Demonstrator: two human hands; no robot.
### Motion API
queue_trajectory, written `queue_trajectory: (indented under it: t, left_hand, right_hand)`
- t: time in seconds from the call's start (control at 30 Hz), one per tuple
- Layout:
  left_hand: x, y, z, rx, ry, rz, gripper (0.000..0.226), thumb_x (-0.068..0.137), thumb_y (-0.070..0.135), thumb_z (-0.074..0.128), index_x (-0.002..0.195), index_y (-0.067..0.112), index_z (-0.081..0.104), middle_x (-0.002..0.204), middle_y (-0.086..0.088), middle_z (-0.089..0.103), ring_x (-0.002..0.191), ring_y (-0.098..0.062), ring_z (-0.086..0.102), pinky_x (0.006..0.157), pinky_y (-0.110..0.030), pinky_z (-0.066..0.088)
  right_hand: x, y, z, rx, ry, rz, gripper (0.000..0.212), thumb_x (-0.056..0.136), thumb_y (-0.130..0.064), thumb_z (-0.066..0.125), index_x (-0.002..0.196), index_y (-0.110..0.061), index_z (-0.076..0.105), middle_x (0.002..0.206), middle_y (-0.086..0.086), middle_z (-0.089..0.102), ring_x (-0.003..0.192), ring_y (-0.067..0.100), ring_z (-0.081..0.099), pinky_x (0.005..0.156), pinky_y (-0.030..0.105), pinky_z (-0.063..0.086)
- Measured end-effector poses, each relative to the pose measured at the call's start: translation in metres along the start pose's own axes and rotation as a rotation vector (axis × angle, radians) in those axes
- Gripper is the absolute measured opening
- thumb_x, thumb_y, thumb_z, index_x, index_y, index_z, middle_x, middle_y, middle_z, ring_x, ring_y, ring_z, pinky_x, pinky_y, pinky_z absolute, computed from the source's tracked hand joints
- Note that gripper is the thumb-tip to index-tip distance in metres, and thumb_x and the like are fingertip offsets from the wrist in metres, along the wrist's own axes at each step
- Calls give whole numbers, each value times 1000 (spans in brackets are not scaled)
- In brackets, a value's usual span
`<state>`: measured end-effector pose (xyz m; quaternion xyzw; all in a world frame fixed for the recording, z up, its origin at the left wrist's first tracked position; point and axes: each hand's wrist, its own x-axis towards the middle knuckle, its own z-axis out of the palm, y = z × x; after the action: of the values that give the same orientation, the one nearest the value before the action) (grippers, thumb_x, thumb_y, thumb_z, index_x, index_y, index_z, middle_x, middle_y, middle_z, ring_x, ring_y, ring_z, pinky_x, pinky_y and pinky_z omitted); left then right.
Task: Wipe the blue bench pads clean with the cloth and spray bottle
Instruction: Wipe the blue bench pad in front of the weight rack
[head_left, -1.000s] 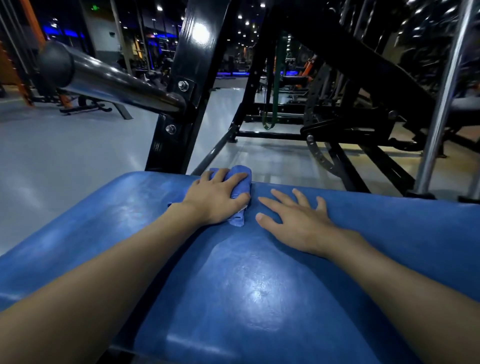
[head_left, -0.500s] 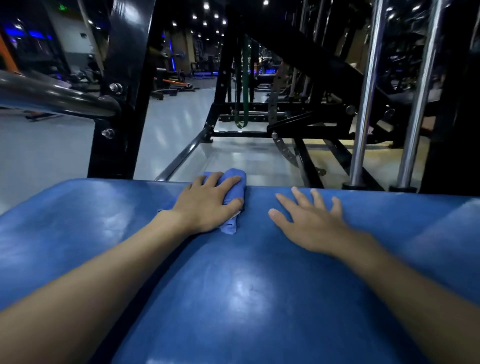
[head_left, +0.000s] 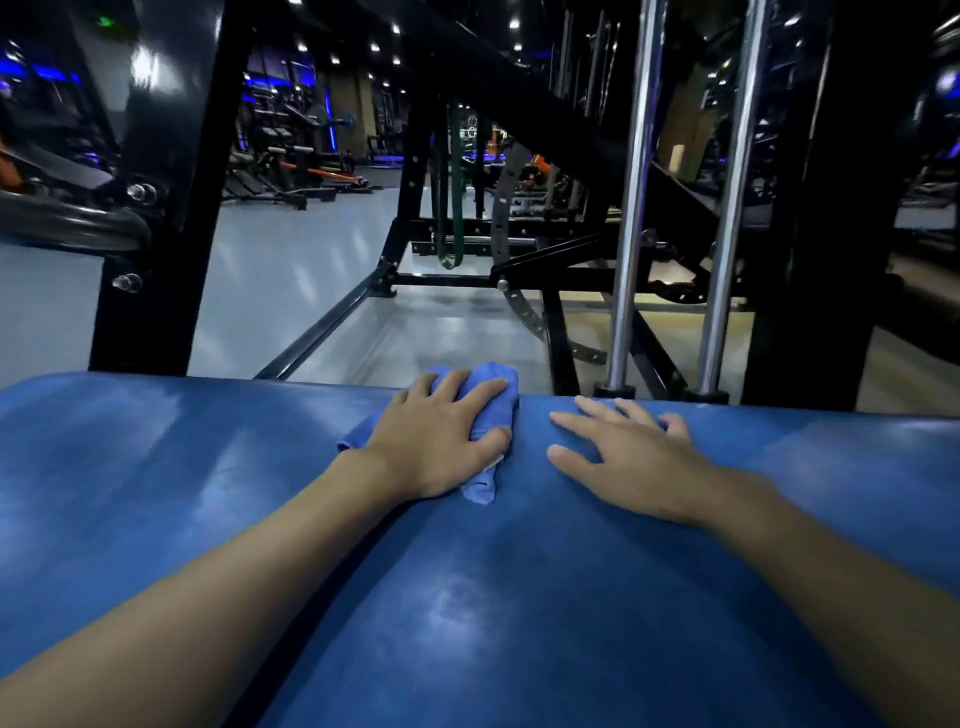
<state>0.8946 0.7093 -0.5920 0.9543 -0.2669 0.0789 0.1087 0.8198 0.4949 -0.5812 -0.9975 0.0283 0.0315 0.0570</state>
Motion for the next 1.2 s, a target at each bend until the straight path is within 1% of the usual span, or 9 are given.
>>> queue_trajectory:
  t: [0.07,0.2,0.4,0.6,0.7,0.97,1.07,1.13,1.2]
  left_hand:
    - [5,14,4,-4,-1,12,81,72,71,13,149,47,24,152,8,33,141,-28,28,115,-48,27]
    - [18,45,12,-3,-17,53,80,73,71,12,148,47,23,154,7,31,141,-28,27,115,-47,27]
    - [35,88,21,17,-22,117,82,72,72,11,148,46,23,154,5,30,140,-27,27,113,-44,29]
    - [51,144,34,10,-33,170,75,79,68,17,149,43,26,156,3,30,139,-31,28,112,-47,29]
    - [57,169,38,-24,-65,211,69,82,65,22,147,42,27,152,3,32,139,-32,27,112,-49,28]
    - [28,116,7,-152,-73,180,78,82,70,15,153,38,22,157,8,31,145,-16,28,115,-48,27]
    - [10,88,-3,-147,-102,107,64,95,62,28,153,35,23,154,7,36,139,-20,38,112,-44,32]
    - [2,78,-5,-141,-113,84,57,100,53,35,151,29,27,147,4,46,135,-21,43,109,-42,34]
    - [-1,73,-5,-121,-121,90,52,100,49,37,146,27,30,141,2,52,132,-21,45,108,-41,35]
  right_hand:
    - [-7,29,-4,-46,52,35,59,94,-70,17,151,-51,18,165,-16,1,152,17,-4,117,56,-2]
    - [-21,53,1,55,-24,98,57,95,-70,12,150,-56,8,164,-18,-6,152,20,-10,117,57,-9]
    - [-35,94,-4,19,26,178,57,95,-70,16,150,-54,14,165,-16,-2,152,21,-8,117,60,-9]
    - [-44,128,0,254,350,221,47,102,-36,33,148,-32,40,159,-8,32,147,11,23,120,48,10]
    - [-58,147,1,201,328,283,47,102,-35,37,148,-30,40,156,-9,37,145,10,25,120,46,12]
    - [-39,92,-26,230,508,28,45,97,-24,48,142,-18,49,143,-2,50,135,16,40,112,34,27]
    - [-17,52,-26,242,426,-7,49,99,-34,43,147,-25,42,152,-3,42,143,16,30,117,35,17]
    - [-8,37,-12,131,276,50,55,97,-57,35,150,-40,32,163,-4,22,151,21,8,120,48,0]
    - [-4,36,-2,29,192,98,58,93,-69,30,147,-49,32,165,-5,9,152,23,-6,116,61,-8]
